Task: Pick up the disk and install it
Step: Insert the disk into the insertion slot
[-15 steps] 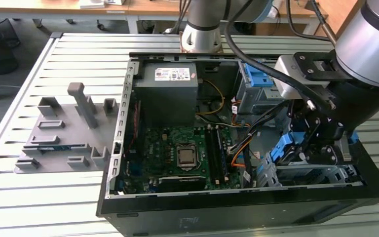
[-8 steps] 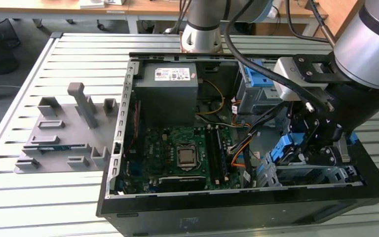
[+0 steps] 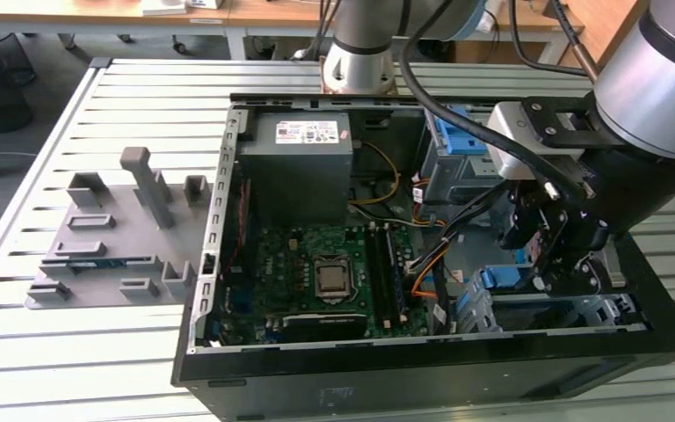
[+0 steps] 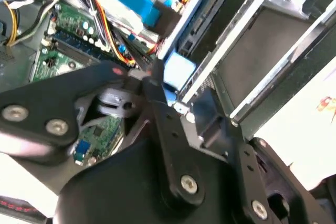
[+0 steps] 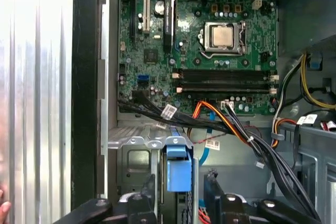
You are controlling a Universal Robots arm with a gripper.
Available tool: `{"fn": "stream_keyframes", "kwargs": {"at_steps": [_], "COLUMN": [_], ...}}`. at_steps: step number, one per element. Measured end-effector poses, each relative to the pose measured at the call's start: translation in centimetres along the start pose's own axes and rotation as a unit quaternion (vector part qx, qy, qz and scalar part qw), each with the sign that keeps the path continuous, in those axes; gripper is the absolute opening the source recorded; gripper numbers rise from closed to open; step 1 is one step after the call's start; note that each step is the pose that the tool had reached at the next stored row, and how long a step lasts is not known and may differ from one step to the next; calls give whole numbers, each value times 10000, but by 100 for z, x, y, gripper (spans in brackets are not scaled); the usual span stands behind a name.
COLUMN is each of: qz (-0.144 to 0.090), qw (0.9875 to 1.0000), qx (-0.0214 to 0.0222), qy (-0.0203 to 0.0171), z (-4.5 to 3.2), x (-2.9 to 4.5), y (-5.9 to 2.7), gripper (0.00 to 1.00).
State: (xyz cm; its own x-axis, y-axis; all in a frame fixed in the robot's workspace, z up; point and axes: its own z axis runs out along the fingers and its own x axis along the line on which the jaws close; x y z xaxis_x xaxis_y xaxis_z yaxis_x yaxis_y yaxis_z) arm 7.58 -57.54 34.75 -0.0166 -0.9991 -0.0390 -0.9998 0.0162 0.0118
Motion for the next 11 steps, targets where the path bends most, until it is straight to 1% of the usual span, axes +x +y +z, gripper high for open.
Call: {"fn": "stream_keyframes", "kwargs": {"at_steps": [1,5,6,7,9,10,11], "qz": [0,0,0,0,0,0,0], "qw": [10000,10000,10000,10000,10000,10000,10000], "qx": [0,0,0,0,0,0,0], "qy": [1,1,1,1,1,1,1], "z": [0,0,0,0,1,1,1], "x": [0,0,0,0,0,0,0], "y": [0,0,0,0,0,0,0], "gripper": [50,49,42,42,31,31,25]}}
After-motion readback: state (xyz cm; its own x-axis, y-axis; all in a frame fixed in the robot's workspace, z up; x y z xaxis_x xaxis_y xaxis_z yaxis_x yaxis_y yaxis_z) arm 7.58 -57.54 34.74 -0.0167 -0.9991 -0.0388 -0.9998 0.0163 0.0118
